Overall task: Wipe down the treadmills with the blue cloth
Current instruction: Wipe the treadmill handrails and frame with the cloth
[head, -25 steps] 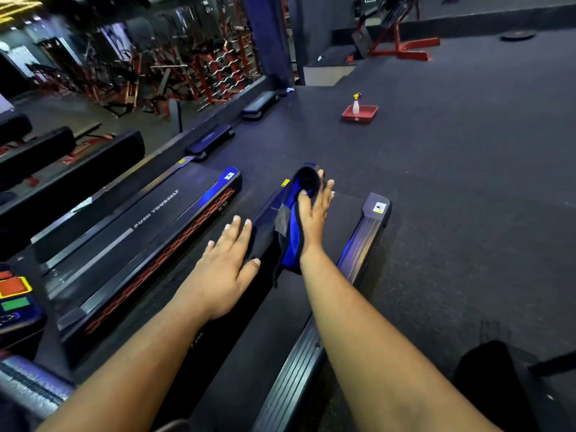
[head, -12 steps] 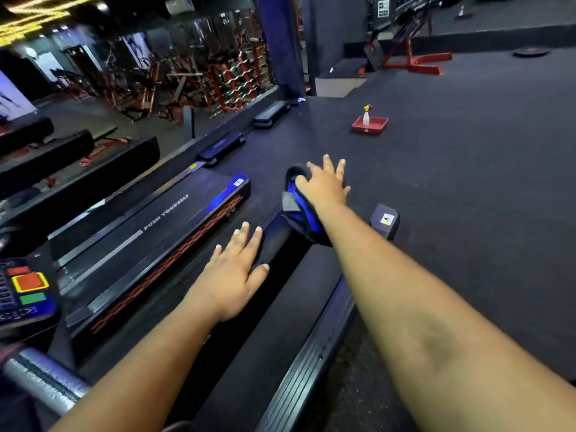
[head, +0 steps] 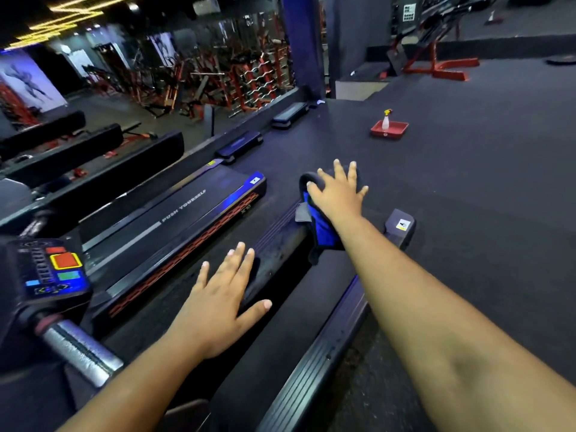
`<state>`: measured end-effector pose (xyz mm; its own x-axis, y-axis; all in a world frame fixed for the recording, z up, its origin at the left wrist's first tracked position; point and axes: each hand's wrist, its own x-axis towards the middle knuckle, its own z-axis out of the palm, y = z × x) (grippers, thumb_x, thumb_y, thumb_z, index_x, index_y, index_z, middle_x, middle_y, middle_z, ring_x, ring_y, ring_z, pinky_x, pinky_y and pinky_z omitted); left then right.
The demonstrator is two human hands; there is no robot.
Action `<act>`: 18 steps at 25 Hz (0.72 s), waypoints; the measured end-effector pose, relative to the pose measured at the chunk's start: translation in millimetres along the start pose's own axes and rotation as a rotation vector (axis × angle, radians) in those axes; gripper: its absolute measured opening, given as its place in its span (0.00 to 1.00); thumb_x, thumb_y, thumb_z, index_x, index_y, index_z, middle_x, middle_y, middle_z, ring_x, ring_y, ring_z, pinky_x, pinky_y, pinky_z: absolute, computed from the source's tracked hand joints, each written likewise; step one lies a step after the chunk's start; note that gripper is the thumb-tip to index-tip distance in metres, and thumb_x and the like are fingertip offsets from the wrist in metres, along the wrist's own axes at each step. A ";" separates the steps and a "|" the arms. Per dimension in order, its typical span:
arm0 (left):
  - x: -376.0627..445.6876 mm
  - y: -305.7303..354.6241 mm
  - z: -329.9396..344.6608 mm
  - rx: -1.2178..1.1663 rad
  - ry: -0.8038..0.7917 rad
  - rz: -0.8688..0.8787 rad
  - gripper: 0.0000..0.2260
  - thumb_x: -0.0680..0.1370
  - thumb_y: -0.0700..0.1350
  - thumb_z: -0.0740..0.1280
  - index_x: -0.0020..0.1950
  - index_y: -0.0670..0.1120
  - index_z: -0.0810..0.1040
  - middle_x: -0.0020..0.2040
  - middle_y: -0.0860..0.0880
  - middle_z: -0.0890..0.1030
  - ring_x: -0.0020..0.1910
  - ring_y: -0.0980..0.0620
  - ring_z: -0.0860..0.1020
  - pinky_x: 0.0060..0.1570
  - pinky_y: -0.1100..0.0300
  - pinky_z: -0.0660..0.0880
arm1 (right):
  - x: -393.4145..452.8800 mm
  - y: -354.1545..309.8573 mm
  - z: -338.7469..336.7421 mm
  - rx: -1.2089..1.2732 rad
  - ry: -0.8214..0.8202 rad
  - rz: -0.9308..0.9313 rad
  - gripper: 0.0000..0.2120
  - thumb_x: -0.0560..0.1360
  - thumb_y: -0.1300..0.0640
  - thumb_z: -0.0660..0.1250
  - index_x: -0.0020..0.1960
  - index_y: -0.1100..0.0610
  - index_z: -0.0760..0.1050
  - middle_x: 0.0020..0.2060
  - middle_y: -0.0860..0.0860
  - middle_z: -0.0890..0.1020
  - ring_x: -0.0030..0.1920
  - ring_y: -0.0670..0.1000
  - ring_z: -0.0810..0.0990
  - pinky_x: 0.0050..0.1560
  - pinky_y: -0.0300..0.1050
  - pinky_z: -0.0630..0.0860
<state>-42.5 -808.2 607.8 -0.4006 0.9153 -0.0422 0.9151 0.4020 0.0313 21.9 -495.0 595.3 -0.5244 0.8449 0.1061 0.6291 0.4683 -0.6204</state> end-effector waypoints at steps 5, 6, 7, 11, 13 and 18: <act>-4.1 -6.8 1.6 -0.107 0.004 0.008 0.44 0.69 0.79 0.38 0.76 0.56 0.28 0.77 0.59 0.29 0.75 0.63 0.30 0.75 0.54 0.35 | -139.0 -32.5 50.6 0.138 0.063 -0.350 0.29 0.76 0.37 0.50 0.72 0.45 0.70 0.77 0.46 0.63 0.80 0.52 0.47 0.74 0.68 0.42; -3.3 -6.1 1.4 -0.129 -0.001 0.012 0.45 0.69 0.79 0.38 0.77 0.55 0.28 0.76 0.59 0.29 0.75 0.63 0.30 0.75 0.54 0.35 | -142.3 -28.1 51.9 0.093 0.049 -0.414 0.28 0.76 0.38 0.50 0.72 0.44 0.70 0.76 0.46 0.64 0.80 0.52 0.48 0.74 0.68 0.42; -3.2 -6.3 1.3 -0.142 -0.001 0.016 0.45 0.69 0.79 0.38 0.77 0.55 0.28 0.76 0.60 0.29 0.75 0.63 0.30 0.75 0.54 0.35 | -128.0 -25.4 45.3 0.048 0.056 -0.447 0.27 0.76 0.38 0.50 0.71 0.43 0.72 0.76 0.46 0.66 0.80 0.51 0.50 0.74 0.69 0.43; -4.3 -5.8 -0.5 -0.197 -0.021 0.016 0.45 0.69 0.78 0.39 0.76 0.55 0.28 0.77 0.57 0.29 0.76 0.61 0.31 0.76 0.53 0.35 | -59.2 -38.2 21.6 -0.099 0.056 -0.135 0.20 0.79 0.44 0.56 0.65 0.45 0.78 0.75 0.45 0.67 0.80 0.50 0.50 0.73 0.73 0.41; -5.0 -8.5 -1.3 -0.319 -0.021 0.042 0.44 0.67 0.80 0.37 0.74 0.57 0.27 0.77 0.58 0.29 0.75 0.63 0.31 0.77 0.52 0.36 | -95.4 -49.7 43.6 -0.004 0.117 -0.111 0.21 0.78 0.42 0.56 0.66 0.45 0.77 0.76 0.45 0.65 0.80 0.52 0.47 0.74 0.73 0.42; -3.4 -17.6 -3.5 -0.685 0.015 0.110 0.46 0.65 0.82 0.40 0.74 0.58 0.31 0.77 0.60 0.33 0.71 0.74 0.33 0.77 0.56 0.36 | -247.3 -68.4 114.5 0.479 0.172 -0.246 0.32 0.75 0.38 0.56 0.78 0.40 0.56 0.80 0.40 0.43 0.79 0.46 0.33 0.76 0.57 0.39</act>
<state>-57.4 -818.3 610.9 -0.3127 0.9498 0.0113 0.7175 0.2284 0.6581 42.8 -765.6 522.6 -0.4959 0.7747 0.3923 0.1483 0.5207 -0.8408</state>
